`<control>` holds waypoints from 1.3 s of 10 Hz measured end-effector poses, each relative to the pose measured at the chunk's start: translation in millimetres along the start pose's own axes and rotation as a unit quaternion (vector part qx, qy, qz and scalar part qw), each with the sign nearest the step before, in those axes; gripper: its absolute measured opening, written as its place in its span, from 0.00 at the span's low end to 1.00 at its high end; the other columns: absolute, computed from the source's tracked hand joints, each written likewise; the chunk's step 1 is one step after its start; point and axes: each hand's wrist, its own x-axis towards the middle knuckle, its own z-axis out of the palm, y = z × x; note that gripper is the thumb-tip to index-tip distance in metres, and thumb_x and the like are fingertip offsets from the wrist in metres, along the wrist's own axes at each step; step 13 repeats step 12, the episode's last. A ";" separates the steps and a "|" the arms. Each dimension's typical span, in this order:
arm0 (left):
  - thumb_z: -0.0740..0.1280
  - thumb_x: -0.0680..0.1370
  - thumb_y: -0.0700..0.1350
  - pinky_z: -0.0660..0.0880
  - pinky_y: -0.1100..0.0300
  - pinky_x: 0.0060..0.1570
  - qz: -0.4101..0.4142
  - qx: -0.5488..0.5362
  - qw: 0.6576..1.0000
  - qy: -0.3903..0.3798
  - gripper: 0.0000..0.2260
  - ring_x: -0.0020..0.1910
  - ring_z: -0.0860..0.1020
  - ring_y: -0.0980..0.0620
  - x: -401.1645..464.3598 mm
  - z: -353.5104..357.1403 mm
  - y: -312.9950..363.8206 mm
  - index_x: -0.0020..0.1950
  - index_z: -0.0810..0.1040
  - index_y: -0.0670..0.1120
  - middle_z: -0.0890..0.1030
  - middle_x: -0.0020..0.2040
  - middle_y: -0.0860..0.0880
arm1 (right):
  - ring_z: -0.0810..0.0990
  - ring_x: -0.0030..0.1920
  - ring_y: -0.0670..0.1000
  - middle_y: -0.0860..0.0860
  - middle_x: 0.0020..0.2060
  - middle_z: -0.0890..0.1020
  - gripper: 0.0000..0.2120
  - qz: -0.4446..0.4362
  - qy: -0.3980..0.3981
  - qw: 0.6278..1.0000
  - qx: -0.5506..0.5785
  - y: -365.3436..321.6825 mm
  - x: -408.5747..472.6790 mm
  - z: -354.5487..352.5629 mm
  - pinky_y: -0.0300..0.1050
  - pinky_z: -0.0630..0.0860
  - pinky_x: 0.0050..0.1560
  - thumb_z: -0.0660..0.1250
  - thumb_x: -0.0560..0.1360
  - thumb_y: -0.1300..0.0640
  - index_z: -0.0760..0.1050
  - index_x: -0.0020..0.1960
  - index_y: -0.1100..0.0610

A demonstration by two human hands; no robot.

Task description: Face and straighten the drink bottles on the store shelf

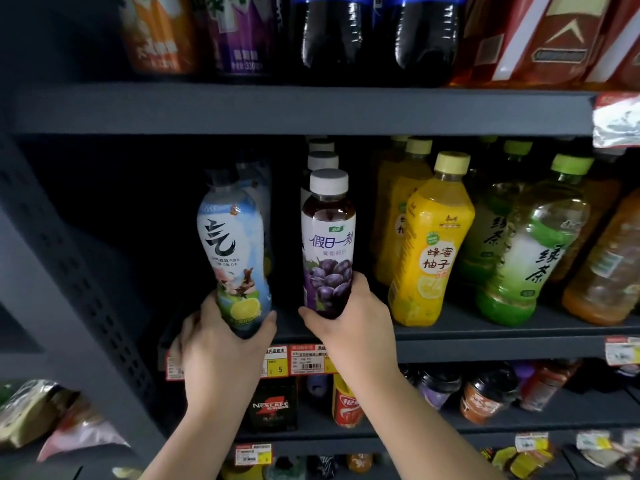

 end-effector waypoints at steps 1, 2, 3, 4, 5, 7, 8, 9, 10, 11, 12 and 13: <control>0.74 0.66 0.62 0.66 0.42 0.64 -0.002 -0.020 1.000 -0.007 0.32 0.61 0.72 0.42 0.1 -0.8 -3.2 0.63 0.71 0.46 0.79 0.54 0.46 | 0.81 0.53 0.48 0.48 0.53 0.82 0.33 -0.006 0.001 1.000 0.001 1.3 -2.3 0.5 0.35 0.76 0.45 0.77 0.65 0.40 0.71 0.62 0.54; 0.75 0.66 0.62 0.66 0.40 0.64 -0.005 -0.030 1.000 -0.003 0.33 0.62 0.71 0.42 -0.5 -1.3 -3.4 0.63 0.70 0.47 0.78 0.56 0.46 | 0.80 0.53 0.47 0.47 0.53 0.82 0.33 -0.008 0.001 1.000 0.004 1.8 -2.8 0.2 0.33 0.74 0.45 0.77 0.64 0.39 0.71 0.61 0.54; 0.75 0.66 0.61 0.66 0.40 0.65 -0.004 -0.029 1.000 -0.002 0.33 0.62 0.71 0.41 -1.0 -0.7 -3.4 0.64 0.69 0.47 0.78 0.56 0.45 | 0.80 0.54 0.47 0.47 0.54 0.81 0.34 -0.009 -0.002 1.000 0.005 2.0 -3.2 0.1 0.34 0.75 0.47 0.77 0.64 0.38 0.71 0.62 0.54; 0.75 0.66 0.62 0.66 0.39 0.64 -0.003 -0.027 1.000 -0.005 0.33 0.62 0.71 0.41 -0.9 -0.2 -4.2 0.64 0.69 0.46 0.78 0.56 0.45 | 0.80 0.54 0.47 0.48 0.54 0.81 0.34 -0.012 0.001 1.000 0.002 2.3 -3.6 0.0 0.35 0.76 0.47 0.77 0.64 0.38 0.71 0.62 0.54; 0.75 0.66 0.61 0.65 0.39 0.64 -0.001 -0.026 1.000 -0.004 0.33 0.62 0.71 0.41 -1.3 -0.1 -3.8 0.63 0.69 0.46 0.78 0.56 0.45 | 0.79 0.55 0.47 0.47 0.54 0.81 0.34 -0.016 0.004 1.000 0.003 3.0 -3.8 0.2 0.36 0.76 0.48 0.76 0.64 0.38 0.71 0.62 0.54; 0.76 0.66 0.60 0.65 0.39 0.65 -0.001 -0.021 1.000 -0.002 0.34 0.62 0.71 0.40 -1.4 0.3 -2.7 0.64 0.69 0.45 0.78 0.56 0.44 | 0.79 0.57 0.47 0.47 0.57 0.81 0.36 -0.026 0.003 1.000 0.001 4.9 -3.9 1.0 0.38 0.78 0.51 0.76 0.64 0.37 0.70 0.64 0.54; 0.77 0.65 0.59 0.66 0.39 0.64 -0.001 -0.020 1.000 0.010 0.35 0.61 0.71 0.38 -2.8 0.1 -1.7 0.65 0.69 0.44 0.78 0.56 0.41 | 0.79 0.57 0.47 0.47 0.57 0.81 0.37 -0.031 0.006 0.999 0.006 5.4 -4.0 0.5 0.37 0.77 0.52 0.76 0.64 0.36 0.70 0.66 0.54; 0.78 0.64 0.59 0.66 0.38 0.65 -0.003 -0.031 1.000 0.004 0.39 0.62 0.71 0.38 -3.5 -0.6 -1.4 0.68 0.67 0.45 0.77 0.58 0.41 | 0.77 0.60 0.46 0.47 0.59 0.80 0.39 -0.042 0.005 0.999 0.025 3.9 -4.8 -2.9 0.37 0.75 0.55 0.76 0.64 0.37 0.70 0.68 0.54; 0.78 0.64 0.60 0.67 0.41 0.64 0.005 -0.070 0.997 -0.012 0.43 0.63 0.71 0.41 -6.0 -2.1 -8.5 0.72 0.63 0.48 0.75 0.63 0.43 | 0.74 0.64 0.44 0.44 0.63 0.77 0.40 -0.049 -0.009 0.997 0.063 3.5 -5.9 -10.9 0.42 0.75 0.61 0.76 0.66 0.38 0.67 0.72 0.52; 0.79 0.65 0.53 0.72 0.41 0.60 0.039 -0.128 0.990 0.036 0.39 0.69 0.68 0.45 -16.4 -6.7 -18.7 0.71 0.64 0.48 0.68 0.71 0.48 | 0.71 0.67 0.41 0.43 0.66 0.74 0.39 -0.052 0.001 0.995 0.083 1.0 -13.2 -23.8 0.37 0.72 0.63 0.71 0.70 0.37 0.63 0.75 0.50; 0.75 0.70 0.47 0.72 0.51 0.62 0.203 -0.168 0.957 0.121 0.24 0.68 0.69 0.49 -48.7 -4.4 -38.9 0.62 0.73 0.39 0.68 0.70 0.45 | 0.71 0.66 0.40 0.44 0.66 0.74 0.31 -0.101 0.053 0.992 0.052 -4.7 -13.5 -44.4 0.27 0.66 0.62 0.65 0.76 0.39 0.65 0.73 0.52; 0.75 0.70 0.47 0.72 0.51 0.62 0.203 -0.168 0.957 0.121 0.24 0.68 0.69 0.49 -48.7 -4.4 -38.9 0.62 0.73 0.39 0.68 0.70 0.45 | 0.71 0.66 0.40 0.44 0.66 0.74 0.31 -0.101 0.053 0.992 0.052 -4.7 -13.5 -44.4 0.27 0.66 0.62 0.65 0.76 0.39 0.65 0.73 0.52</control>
